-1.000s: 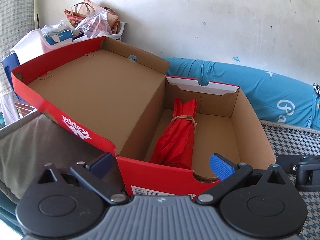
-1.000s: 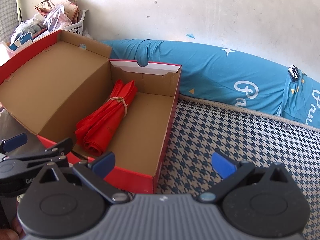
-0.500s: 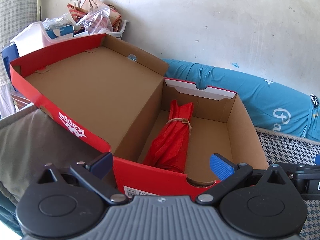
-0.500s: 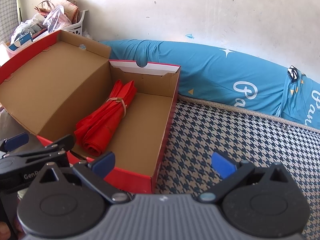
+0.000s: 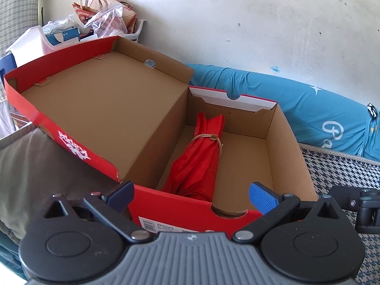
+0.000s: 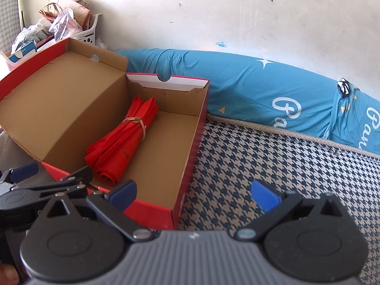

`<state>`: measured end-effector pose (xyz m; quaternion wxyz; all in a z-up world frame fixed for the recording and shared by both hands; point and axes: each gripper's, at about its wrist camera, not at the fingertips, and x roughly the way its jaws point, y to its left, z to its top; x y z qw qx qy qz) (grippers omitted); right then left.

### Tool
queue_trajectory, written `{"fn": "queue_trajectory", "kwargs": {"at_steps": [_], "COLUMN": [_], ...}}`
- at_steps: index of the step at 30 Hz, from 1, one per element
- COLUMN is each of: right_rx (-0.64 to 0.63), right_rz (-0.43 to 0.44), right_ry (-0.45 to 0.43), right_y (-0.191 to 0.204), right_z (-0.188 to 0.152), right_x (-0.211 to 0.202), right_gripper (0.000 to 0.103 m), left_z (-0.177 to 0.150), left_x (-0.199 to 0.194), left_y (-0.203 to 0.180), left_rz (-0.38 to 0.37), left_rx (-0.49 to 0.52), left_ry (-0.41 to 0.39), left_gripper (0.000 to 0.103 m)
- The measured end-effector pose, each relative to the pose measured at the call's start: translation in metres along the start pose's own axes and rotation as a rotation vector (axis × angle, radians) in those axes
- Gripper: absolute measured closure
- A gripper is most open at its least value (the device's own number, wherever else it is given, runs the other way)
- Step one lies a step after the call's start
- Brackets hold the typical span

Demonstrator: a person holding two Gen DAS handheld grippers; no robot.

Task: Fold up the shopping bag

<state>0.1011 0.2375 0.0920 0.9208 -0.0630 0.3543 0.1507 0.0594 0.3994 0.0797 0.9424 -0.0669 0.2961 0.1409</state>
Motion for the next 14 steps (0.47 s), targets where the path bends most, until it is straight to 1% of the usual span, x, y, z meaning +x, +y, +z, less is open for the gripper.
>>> {"fn": "queue_trajectory", "kwargs": {"at_steps": [4,11,13,14], "right_rx": [-0.016,0.042,0.065,0.077], "right_rz": [-0.023,-0.130,-0.157,-0.171], "right_ry": [-0.014,-0.010,0.000,0.004], "right_y": [-0.012,-0.069,-0.089,-0.099], "right_z": [-0.003,-0.011,-0.014,-0.016], "right_x": [-0.008,-0.017,-0.019,-0.019], "right_gripper": [0.000,0.000,0.000,0.000], "left_z": [0.000,-0.001,-0.003,-0.004], "left_x": [-0.004,-0.010,-0.015,-0.017], "left_y": [-0.020,-0.056,-0.075,-0.081], "left_rz": [-0.036,-0.099,-0.149,-0.162], "left_rx": [0.040,0.109,0.149,0.161], "left_ry": [-0.004,-0.010,-0.025,-0.027], "left_gripper": [0.000,0.000,0.000,0.000]}}
